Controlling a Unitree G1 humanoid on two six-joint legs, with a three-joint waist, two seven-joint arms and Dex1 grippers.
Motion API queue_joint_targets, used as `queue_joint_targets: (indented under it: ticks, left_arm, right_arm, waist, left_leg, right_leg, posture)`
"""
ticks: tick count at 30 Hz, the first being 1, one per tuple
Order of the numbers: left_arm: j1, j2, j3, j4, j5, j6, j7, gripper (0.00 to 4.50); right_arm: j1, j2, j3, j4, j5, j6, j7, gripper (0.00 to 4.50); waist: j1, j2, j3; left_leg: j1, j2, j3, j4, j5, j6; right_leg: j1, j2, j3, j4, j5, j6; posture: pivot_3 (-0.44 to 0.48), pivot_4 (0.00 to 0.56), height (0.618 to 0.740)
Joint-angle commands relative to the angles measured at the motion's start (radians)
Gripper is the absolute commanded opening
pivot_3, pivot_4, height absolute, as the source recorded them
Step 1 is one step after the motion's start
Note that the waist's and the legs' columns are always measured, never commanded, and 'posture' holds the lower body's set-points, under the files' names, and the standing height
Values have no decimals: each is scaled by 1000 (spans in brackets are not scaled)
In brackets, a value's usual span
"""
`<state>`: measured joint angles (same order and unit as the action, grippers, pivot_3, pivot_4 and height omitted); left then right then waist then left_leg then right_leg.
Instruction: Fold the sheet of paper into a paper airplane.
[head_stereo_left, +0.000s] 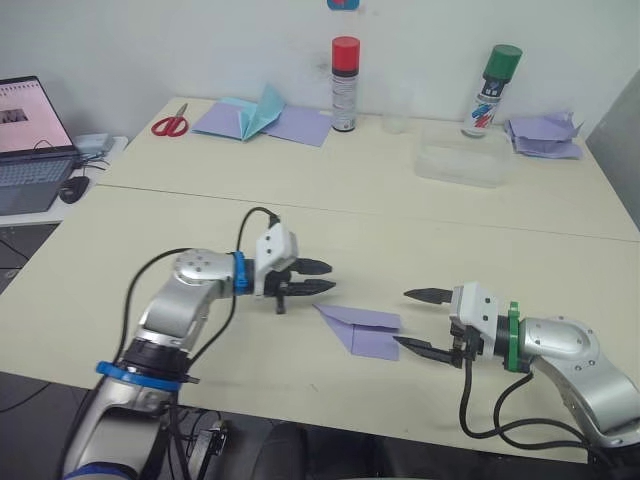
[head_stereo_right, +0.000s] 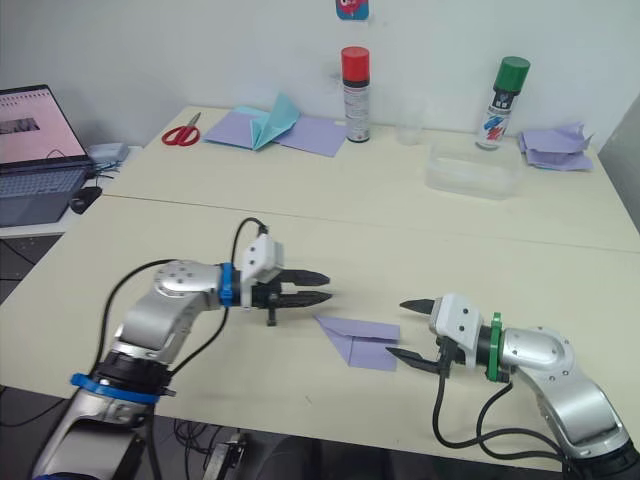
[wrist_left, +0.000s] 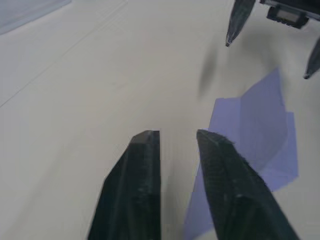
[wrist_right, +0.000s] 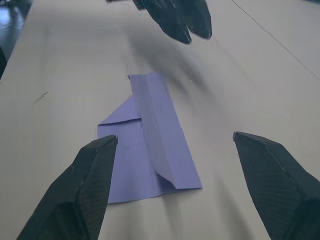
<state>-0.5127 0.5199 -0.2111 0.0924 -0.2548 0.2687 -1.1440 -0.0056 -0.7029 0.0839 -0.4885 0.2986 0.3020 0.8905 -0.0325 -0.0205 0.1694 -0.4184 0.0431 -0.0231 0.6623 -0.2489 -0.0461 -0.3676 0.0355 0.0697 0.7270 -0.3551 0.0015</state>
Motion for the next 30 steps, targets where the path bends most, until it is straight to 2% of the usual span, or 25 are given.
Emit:
queue_joint_targets:
  ticks: [1, 11, 17, 23, 26, 30]
  left_arm:
    - [-18, -25, -44, 15, 51, -39, 18, 36]
    - [26, -8, -169, 67, 158, -67, -40, 36]
    - [20, -10, -193, 138, 220, -157, -36, 36]
    - [7, -22, -188, 166, 218, -176, -36, 36]
    - [0, -27, -191, 169, 220, -171, -36, 0]
    - [-7, -37, -191, 165, 218, -154, -26, 0]
  right_arm:
    - [16, 2, -28, -53, 18, -2, -15, 3865]
    - [116, -27, -20, -99, 38, 17, 17, 3865]
    - [171, -68, -20, -113, 33, -18, 61, 3865]
    - [209, -137, -21, -97, 35, -79, 152, 3865]
    - [162, -131, 12, -51, 24, -75, 169, 3313]
    - [128, -91, 63, -6, -20, -82, 140, 1901]
  waist:
    - [0, 0, 0]
    - [2, 0, 0]
    - [0, 1, 0]
    - [1, 0, -1]
    - [1, 0, -1]
    - [2, 0, -1]
  left_leg:
    - [0, 0, 0, 0, 0, 0]
    - [0, 0, -2, 0, 0, 0]
    - [4, 2, -3, 0, 0, 0]
    - [6, 1, -3, 0, 0, 0]
    - [6, 1, -3, 0, 0, 0]
    - [9, 1, -3, 0, 0, 0]
  right_leg:
    - [0, 0, 0, 0, 0, 0]
    - [2, 3, 1, 0, 0, 0]
    - [11, 6, 1, -10, 0, 0]
    - [16, 7, 2, -14, -1, 1]
    - [17, 7, 2, -14, -1, 1]
    - [20, 7, 2, -14, -2, 3]
  posture:
    - [0, 150, 740]
    - [0, 150, 740]
    - [0, 150, 740]
    - [0, 150, 740]
    - [0, 150, 740]
    - [0, 150, 740]
